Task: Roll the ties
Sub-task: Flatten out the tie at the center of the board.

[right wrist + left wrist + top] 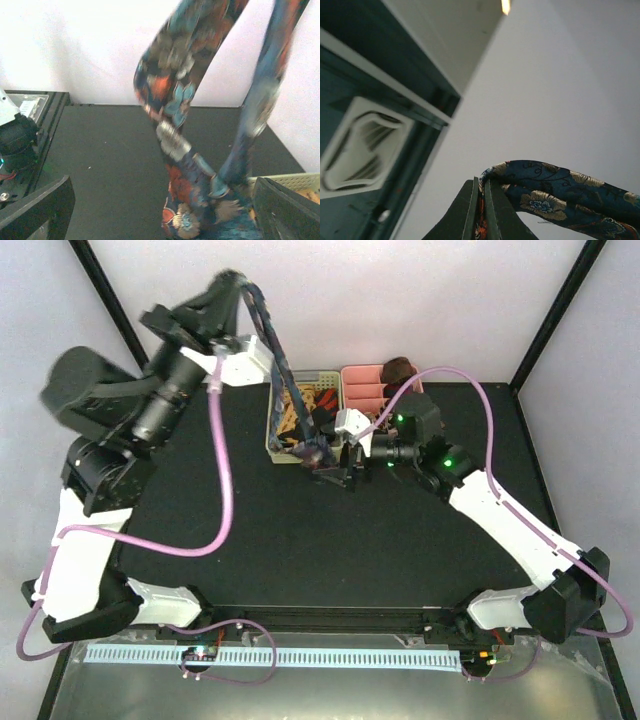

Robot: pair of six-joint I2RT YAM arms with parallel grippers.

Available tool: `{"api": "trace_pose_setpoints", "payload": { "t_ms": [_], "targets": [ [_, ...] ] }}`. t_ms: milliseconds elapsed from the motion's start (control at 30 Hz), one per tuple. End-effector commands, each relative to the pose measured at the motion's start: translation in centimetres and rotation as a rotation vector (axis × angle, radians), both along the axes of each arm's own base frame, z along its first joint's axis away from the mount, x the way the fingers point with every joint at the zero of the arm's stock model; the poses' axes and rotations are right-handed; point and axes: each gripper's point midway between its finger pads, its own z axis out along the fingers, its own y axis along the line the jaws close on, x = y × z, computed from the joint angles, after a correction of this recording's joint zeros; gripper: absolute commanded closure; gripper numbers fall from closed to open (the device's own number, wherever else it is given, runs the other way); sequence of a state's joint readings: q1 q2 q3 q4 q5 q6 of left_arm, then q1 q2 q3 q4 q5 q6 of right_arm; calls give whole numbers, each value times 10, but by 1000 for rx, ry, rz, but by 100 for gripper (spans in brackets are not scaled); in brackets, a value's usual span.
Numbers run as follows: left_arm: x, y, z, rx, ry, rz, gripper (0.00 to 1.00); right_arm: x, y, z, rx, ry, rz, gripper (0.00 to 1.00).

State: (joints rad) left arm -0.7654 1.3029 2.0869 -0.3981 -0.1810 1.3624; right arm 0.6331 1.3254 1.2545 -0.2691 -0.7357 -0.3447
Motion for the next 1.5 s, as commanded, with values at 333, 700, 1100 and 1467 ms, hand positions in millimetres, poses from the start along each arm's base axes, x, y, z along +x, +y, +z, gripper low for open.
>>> {"api": "trace_pose_setpoints", "payload": {
  "t_ms": [333, 700, 1100, 1467],
  "targets": [
    [-48, 7, 54, 11, -246, -100, 98, -14, 2, 24, -5, -105, 59, 5],
    [-29, -11, 29, 56, -175, -110, 99, -66, 48, -30, -40, 40, 155, 0],
    [-16, -18, 3, 104, -126, -87, 98, -13, 74, -78, -56, 128, -169, 0],
    [-15, -13, 10, 72, -137, -64, 98, -10, 95, -135, -112, 159, -219, 38]
  ]
}}
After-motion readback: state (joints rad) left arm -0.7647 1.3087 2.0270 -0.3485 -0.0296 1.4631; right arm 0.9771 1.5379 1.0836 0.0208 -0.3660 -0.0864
